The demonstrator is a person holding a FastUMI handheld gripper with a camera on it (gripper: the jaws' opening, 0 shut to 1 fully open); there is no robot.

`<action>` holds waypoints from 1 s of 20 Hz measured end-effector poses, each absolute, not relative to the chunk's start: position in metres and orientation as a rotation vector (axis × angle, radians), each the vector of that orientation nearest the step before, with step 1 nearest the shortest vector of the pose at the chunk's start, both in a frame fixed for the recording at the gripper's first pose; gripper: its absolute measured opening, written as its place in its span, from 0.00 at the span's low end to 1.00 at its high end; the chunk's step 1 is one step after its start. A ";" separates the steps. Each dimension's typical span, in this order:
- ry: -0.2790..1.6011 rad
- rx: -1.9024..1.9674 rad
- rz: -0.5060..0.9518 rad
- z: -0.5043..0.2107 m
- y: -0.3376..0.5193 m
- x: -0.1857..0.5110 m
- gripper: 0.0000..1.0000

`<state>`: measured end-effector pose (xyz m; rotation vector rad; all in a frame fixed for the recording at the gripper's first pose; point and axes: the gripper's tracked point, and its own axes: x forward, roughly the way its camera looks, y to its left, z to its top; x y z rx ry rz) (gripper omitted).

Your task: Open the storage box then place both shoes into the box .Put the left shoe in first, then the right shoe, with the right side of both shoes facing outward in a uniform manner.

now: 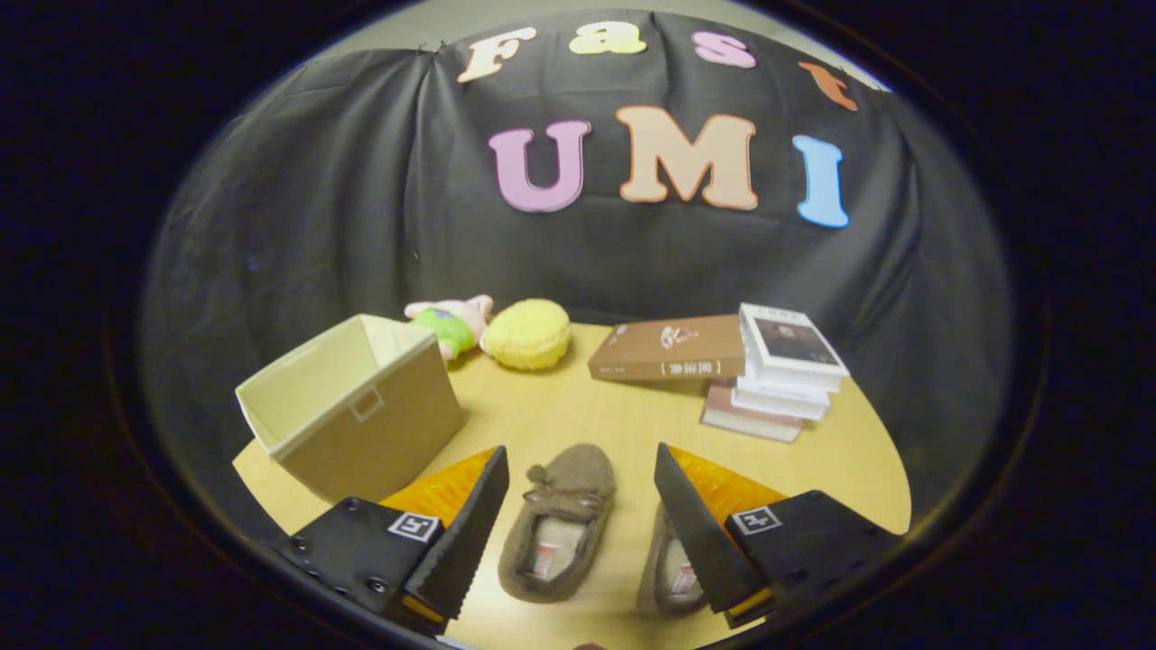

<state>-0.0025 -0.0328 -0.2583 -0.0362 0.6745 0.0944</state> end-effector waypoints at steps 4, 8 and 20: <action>0.804 0.004 0.118 -0.316 -0.042 -0.012 1.00; 0.929 0.019 0.132 -0.356 -0.045 -0.021 0.94; 1.183 0.183 0.028 -0.399 -0.044 -0.027 0.11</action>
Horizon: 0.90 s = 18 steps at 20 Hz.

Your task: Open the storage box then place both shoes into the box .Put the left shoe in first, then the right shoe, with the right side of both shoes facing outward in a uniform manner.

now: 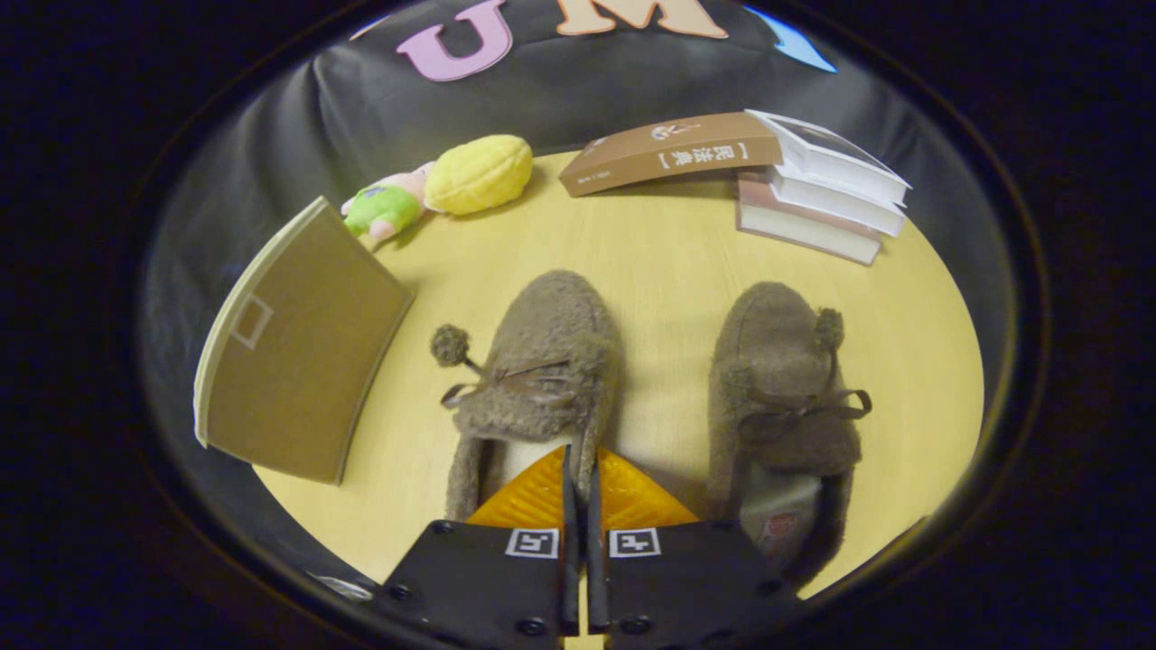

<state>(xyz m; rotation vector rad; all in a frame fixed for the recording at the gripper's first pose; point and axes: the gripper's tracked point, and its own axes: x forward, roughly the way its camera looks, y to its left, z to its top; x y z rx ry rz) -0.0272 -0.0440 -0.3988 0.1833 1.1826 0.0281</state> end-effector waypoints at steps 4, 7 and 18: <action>1.185 0.332 -0.015 -0.374 -0.034 -0.026 0.04; 1.168 0.414 -0.018 -0.352 -0.019 -0.023 0.03; 0.991 0.593 -0.034 -0.238 0.067 0.032 0.03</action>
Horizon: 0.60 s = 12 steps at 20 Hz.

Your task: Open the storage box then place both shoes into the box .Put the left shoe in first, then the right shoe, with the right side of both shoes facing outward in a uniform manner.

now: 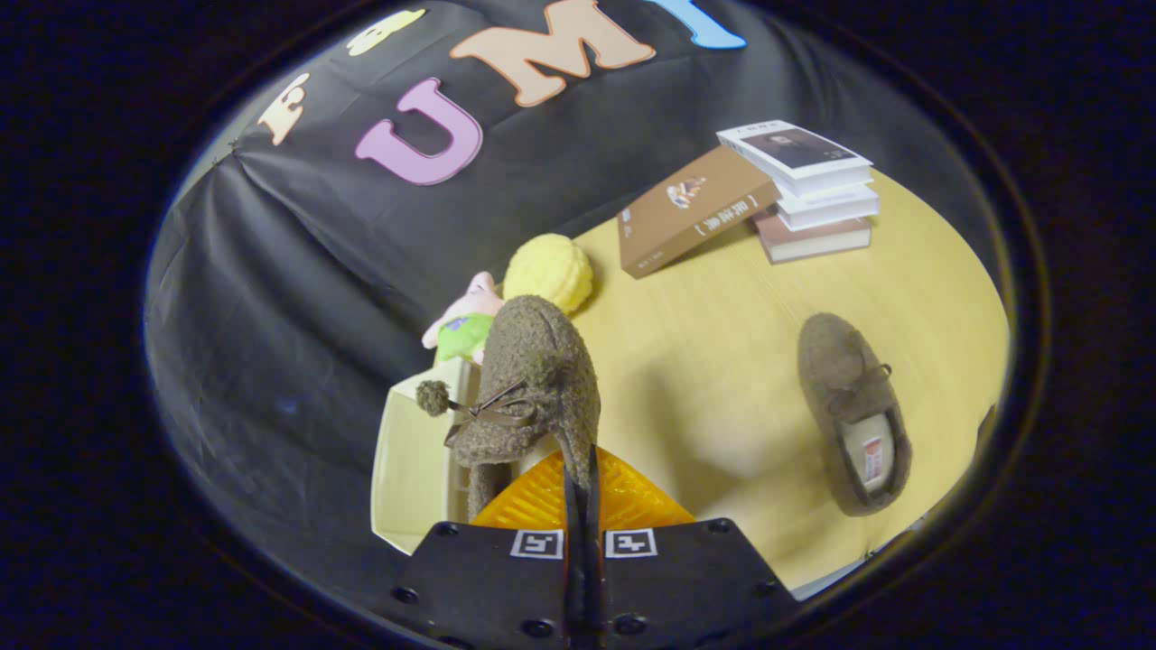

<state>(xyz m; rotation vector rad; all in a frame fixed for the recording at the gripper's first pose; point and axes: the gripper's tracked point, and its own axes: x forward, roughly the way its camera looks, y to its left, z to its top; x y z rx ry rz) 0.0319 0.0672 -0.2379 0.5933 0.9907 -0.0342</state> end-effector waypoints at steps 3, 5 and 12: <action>0.958 0.631 0.000 -0.210 0.105 0.052 0.03; 0.949 0.642 0.029 -0.198 0.134 0.061 0.03; 1.020 0.620 0.092 -0.223 0.229 0.064 0.03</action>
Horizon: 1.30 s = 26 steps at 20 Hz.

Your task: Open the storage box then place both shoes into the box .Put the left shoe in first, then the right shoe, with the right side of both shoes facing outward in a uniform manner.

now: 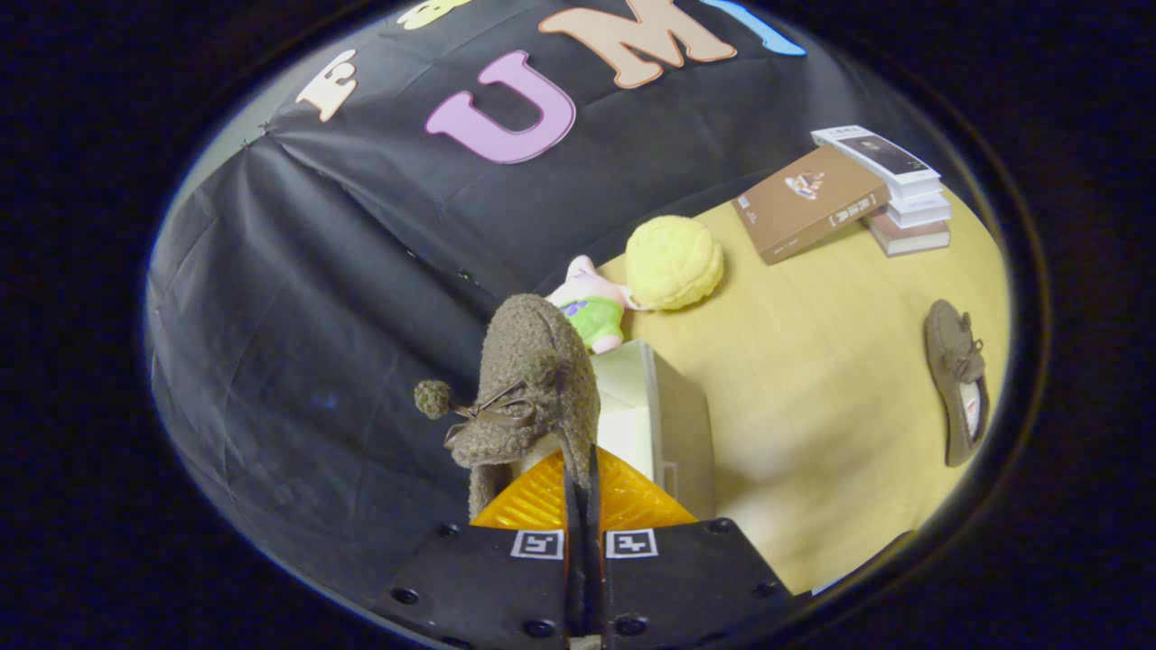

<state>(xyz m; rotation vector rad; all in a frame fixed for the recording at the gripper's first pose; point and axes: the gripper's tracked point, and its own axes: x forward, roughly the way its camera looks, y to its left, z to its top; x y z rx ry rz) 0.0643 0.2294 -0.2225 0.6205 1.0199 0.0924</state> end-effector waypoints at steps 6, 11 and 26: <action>1.105 0.564 0.065 -0.276 0.277 0.053 0.03; 1.161 0.536 0.010 -0.311 0.291 0.045 0.03; 1.082 0.444 0.283 -0.262 0.301 0.027 0.83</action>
